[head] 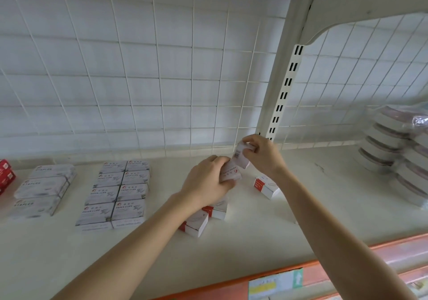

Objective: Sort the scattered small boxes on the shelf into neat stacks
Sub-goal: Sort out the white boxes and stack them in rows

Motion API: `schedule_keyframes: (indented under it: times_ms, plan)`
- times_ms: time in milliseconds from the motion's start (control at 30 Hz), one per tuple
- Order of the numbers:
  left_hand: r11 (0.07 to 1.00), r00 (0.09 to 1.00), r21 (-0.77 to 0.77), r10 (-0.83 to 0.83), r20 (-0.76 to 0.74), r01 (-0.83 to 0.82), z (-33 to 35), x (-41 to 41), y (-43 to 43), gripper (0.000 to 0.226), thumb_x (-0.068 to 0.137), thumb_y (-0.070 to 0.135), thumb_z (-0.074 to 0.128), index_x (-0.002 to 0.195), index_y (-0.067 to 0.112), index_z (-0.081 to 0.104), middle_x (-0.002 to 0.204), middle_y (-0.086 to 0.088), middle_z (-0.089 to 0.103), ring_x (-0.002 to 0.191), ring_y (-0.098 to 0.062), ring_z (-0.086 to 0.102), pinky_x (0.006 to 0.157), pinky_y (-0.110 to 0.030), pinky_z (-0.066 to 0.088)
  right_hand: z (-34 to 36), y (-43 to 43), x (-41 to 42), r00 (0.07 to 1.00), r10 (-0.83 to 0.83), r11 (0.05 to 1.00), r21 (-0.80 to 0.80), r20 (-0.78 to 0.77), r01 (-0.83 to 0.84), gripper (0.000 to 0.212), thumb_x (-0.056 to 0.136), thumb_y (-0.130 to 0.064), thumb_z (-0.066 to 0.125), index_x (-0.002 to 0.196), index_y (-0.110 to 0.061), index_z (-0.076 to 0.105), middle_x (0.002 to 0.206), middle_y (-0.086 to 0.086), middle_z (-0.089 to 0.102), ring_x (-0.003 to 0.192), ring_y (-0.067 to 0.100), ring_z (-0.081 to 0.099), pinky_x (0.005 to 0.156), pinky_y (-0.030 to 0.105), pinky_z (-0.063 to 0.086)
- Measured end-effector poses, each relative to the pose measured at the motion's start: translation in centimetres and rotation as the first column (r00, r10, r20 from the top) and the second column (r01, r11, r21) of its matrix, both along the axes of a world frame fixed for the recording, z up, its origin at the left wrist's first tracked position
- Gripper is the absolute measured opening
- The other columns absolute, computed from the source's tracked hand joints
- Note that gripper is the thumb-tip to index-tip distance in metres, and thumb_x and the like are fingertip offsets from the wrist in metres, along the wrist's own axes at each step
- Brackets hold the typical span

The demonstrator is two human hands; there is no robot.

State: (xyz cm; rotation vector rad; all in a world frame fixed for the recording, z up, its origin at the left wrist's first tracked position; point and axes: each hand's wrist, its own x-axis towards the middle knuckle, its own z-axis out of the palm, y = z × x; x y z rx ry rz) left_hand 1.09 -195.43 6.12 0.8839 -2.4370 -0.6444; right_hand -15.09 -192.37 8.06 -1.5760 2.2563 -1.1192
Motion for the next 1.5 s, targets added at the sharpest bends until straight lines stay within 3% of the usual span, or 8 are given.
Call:
schedule_keyframes:
  times_ms: [300, 433, 633, 767, 900, 1200, 1367, 1500]
  plan:
    - [0.986, 0.985, 0.011, 0.164, -0.050, -0.164, 0.2, 8.6, 2.5, 0.051, 0.074, 0.028, 0.072, 0.122, 0.020, 0.057, 0.113, 0.002, 0.061, 0.100, -0.017, 0.056, 0.080, -0.027, 0.044, -0.3, 2.4, 7.0, 0.995, 0.090, 0.985, -0.151, 0.032, -0.085, 0.032, 0.078, -0.006, 0.065, 0.110, -0.009, 0.063, 0.082, -0.006, 0.060, 0.067, -0.001, 0.053, 0.062, -0.001, 0.039]
    - [0.976, 0.976, 0.048, 0.215, -0.033, -0.213, -0.8, 12.7, 3.5, 0.051, 0.074, 0.029, 0.073, 0.122, 0.018, 0.059, 0.109, 0.001, 0.062, 0.096, -0.016, 0.057, 0.079, -0.027, 0.045, -0.6, 3.0, 11.1, 0.977, 0.215, 0.965, -0.151, 0.003, -0.212, 0.027, 0.075, -0.001, 0.068, 0.101, -0.007, 0.070, 0.086, -0.004, 0.065, 0.069, 0.007, 0.057, 0.068, 0.010, 0.046]
    - [0.953, 0.955, 0.057, 0.298, 0.012, -0.298, -2.0, 18.6, 4.5, 0.051, 0.071, 0.025, 0.076, 0.119, 0.019, 0.061, 0.104, 0.002, 0.053, 0.097, -0.016, 0.055, 0.068, -0.017, 0.033, -2.2, 3.8, 16.8, 0.921, 0.324, 0.896, -0.243, -0.215, -0.372, 0.022, 0.061, -0.007, 0.068, 0.082, -0.009, 0.073, 0.077, 0.004, 0.064, 0.069, 0.005, 0.054, 0.065, 0.002, 0.038]
    - [0.942, 0.944, 0.066, 0.325, 0.048, -0.328, -3.0, 21.4, 4.8, 0.052, 0.069, 0.026, 0.078, 0.118, 0.017, 0.062, 0.108, -0.003, 0.056, 0.099, -0.020, 0.056, 0.076, -0.020, 0.039, -4.3, 4.7, 20.3, 0.862, 0.355, 0.881, -0.179, -0.361, -0.437, 0.025, 0.054, 0.001, 0.069, 0.077, -0.009, 0.071, 0.073, 0.007, 0.062, 0.063, 0.025, 0.059, 0.056, 0.019, 0.044]
    - [0.941, 0.944, 0.066, 0.331, 0.014, -0.331, -3.7, 22.8, 4.5, 0.050, 0.067, 0.023, 0.078, 0.114, 0.014, 0.064, 0.106, -0.005, 0.059, 0.097, -0.023, 0.059, 0.079, -0.027, 0.045, -5.7, 4.9, 22.4, 0.821, 0.282, 0.904, -0.149, -0.496, -0.401, 0.029, 0.050, 0.006, 0.075, 0.074, -0.010, 0.070, 0.071, 0.006, 0.060, 0.061, 0.026, 0.054, 0.052, 0.027, 0.045]
    - [0.971, 0.970, 0.051, 0.237, -0.047, -0.235, -4.2, 25.3, 3.0, 0.056, 0.070, 0.017, 0.075, 0.123, 0.019, 0.058, 0.111, -0.004, 0.060, 0.103, -0.022, 0.058, 0.084, -0.032, 0.046, -7.0, 5.9, 24.3, 0.858, 0.373, 0.899, -0.090, -0.352, -0.428, 0.023, 0.071, -0.026, 0.055, 0.081, -0.014, 0.072, 0.082, -0.003, 0.068, 0.075, 0.022, 0.060, 0.063, 0.037, 0.053]
    - [0.996, 0.993, 0.029, 0.082, -0.088, -0.080, -4.1, 26.2, 2.4, 0.063, 0.069, 0.012, 0.077, 0.127, 0.017, 0.054, 0.118, -0.002, 0.060, 0.106, -0.017, 0.058, 0.086, -0.021, 0.043, -5.4, 5.6, 25.4, 0.928, 0.311, 0.928, -0.143, -0.204, -0.343, 0.030, 0.076, -0.025, 0.052, 0.091, -0.008, 0.071, 0.081, 0.002, 0.070, 0.079, 0.012, 0.059, 0.072, 0.021, 0.047]
    - [0.991, 0.982, -0.016, -0.133, -0.134, 0.132, -3.3, 26.5, 1.9, 0.058, 0.059, 0.023, 0.075, 0.113, 0.029, 0.055, 0.107, 0.008, 0.060, 0.095, -0.005, 0.057, 0.080, -0.011, 0.041, -3.1, 5.2, 26.7, 0.937, 0.348, 0.931, 0.105, 0.033, -0.350, 0.020, 0.085, -0.021, 0.057, 0.101, -0.013, 0.066, 0.086, -0.005, 0.064, 0.077, 0.010, 0.057, 0.070, 0.017, 0.043]
